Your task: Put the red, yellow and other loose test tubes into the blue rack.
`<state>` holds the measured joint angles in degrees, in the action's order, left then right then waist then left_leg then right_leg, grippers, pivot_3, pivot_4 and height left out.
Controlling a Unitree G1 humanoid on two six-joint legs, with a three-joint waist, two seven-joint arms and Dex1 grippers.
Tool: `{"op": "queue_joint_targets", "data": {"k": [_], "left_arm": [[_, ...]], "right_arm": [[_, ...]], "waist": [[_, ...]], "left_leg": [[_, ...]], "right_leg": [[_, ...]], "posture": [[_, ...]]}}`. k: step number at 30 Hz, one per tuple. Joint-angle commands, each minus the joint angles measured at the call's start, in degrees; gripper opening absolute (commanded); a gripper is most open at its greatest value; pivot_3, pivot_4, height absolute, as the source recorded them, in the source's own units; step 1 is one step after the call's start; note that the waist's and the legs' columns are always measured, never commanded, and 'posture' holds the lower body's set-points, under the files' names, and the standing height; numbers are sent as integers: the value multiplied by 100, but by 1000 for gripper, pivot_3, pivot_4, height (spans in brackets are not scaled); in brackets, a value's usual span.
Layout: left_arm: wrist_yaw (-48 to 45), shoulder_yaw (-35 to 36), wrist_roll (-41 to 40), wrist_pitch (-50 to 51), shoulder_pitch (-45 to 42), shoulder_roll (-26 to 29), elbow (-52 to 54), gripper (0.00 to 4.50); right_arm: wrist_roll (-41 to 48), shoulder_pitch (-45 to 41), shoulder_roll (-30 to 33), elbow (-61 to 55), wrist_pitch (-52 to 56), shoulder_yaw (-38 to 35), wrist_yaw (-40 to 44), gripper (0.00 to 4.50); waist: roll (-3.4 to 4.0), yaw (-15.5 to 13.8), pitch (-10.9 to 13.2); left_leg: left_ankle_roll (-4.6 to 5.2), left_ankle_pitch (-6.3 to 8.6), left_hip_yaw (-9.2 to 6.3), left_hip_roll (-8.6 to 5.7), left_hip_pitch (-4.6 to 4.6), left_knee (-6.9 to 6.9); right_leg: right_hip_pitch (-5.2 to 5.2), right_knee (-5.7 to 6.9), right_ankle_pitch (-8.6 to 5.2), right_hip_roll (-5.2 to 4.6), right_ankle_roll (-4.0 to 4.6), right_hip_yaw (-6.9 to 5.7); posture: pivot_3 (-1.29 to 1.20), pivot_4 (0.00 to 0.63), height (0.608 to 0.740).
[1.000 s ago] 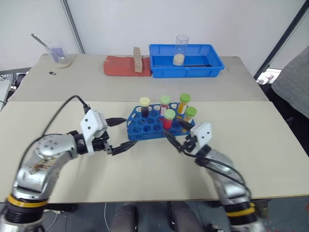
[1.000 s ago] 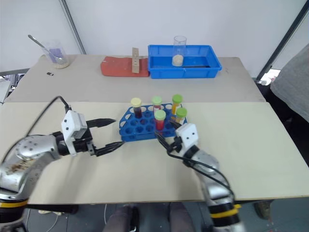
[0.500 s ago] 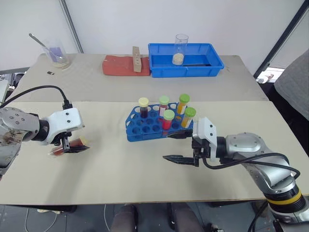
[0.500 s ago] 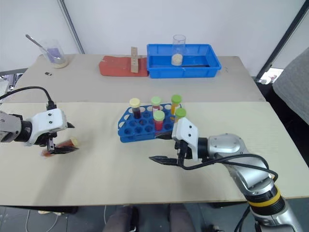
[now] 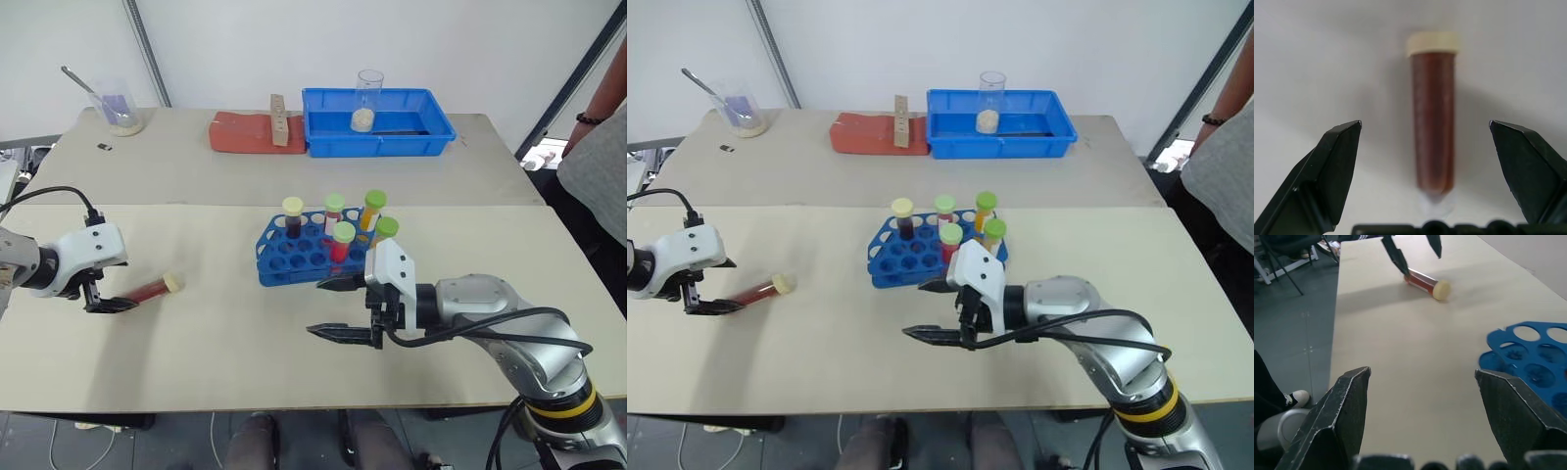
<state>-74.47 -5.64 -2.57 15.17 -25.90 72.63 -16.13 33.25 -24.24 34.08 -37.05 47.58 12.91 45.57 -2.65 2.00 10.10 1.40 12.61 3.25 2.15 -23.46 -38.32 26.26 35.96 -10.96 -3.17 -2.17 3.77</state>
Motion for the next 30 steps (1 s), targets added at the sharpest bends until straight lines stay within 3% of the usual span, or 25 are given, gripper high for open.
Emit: {"op": "queue_joint_targets", "data": {"k": [1, 9, 21, 24, 30], "left_arm": [[-73, -179, 291, -148, -392, -163, -341, 4500], [-294, -548, 603, 166, -770, -598, -447, 4500], [-247, -925, 1114, 430, -1109, -1158, -712, 4500], [-313, -991, 1182, 460, -1139, -1176, -777, 3650], [-362, -1059, 1244, 431, -1175, -1230, -876, 949]], "right_arm": [[266, -135, -189, -247, -118, -83, -1, 3776], [273, -270, -247, -136, -621, -105, 398, 3776], [562, -298, -91, -59, -451, -231, 481, 3776], [641, -286, -38, -39, -422, -262, 502, 3804], [790, -336, 10, 41, -369, -328, 505, 3804]], "waist": [[-1, -14, 0], [-2, -71, -1], [-3, -115, -2], [-3, -115, -2], [-2, -116, -2]], "left_leg": [[0, 0, 0, -2, -1, -2], [0, 0, -1, -1, -6, -8], [1, 0, -5, 1, -9, -43], [1, 0, -5, 1, -8, -45], [1, 0, -8, 4, -1, -45]], "right_leg": [[0, 2, 1, -1, -2, 0], [0, 2, 15, 1, -26, 0], [-7, 15, 19, 3, -26, 0], [-8, 14, 20, 2, -24, 0], [-9, 26, 21, 6, -19, -1]], "posture": [[0, 150, 740], [0, 150, 740], [0, 150, 740], [0, 150, 740], [0, 150, 740]]}}
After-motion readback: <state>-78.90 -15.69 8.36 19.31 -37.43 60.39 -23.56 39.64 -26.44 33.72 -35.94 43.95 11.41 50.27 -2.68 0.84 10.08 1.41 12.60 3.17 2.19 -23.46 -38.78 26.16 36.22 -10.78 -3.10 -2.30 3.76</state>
